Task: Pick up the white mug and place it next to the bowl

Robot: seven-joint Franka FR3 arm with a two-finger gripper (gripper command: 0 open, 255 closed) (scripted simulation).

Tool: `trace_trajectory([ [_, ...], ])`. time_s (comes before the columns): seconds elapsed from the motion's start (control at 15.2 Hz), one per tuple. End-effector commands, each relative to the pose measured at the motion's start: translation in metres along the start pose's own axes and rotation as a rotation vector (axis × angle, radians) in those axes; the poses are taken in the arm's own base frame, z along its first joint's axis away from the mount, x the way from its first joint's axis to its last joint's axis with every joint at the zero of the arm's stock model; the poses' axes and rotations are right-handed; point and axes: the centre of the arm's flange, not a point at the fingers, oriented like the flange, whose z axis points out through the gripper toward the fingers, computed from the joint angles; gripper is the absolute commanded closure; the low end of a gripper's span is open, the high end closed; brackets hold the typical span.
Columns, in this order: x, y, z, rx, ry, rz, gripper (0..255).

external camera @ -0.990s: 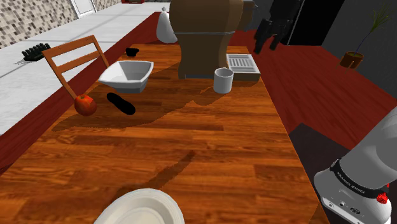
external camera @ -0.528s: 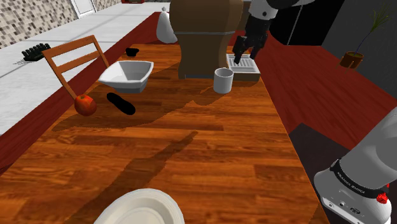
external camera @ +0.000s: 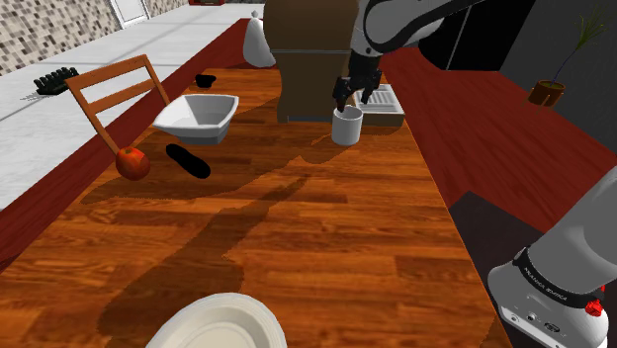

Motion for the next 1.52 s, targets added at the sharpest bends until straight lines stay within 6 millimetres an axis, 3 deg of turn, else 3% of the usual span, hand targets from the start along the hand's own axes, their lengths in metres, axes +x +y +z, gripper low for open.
trace_trajectory([
  [0.0,0.018,-0.003,0.021,-0.012,0.003,0.003,0],
  [0.2,0.044,-0.009,0.051,-0.03,0.006,0.006,0],
  [0.73,0.046,-0.008,0.093,-0.032,0.006,0.007,0],
  [1.25,0.046,-0.008,0.093,-0.032,0.006,0.007,0],
  [1.32,0.046,-0.008,0.093,-0.032,0.006,0.007,255],
  [1.45,0.046,-0.008,0.093,-0.032,0.006,0.007,255],
])
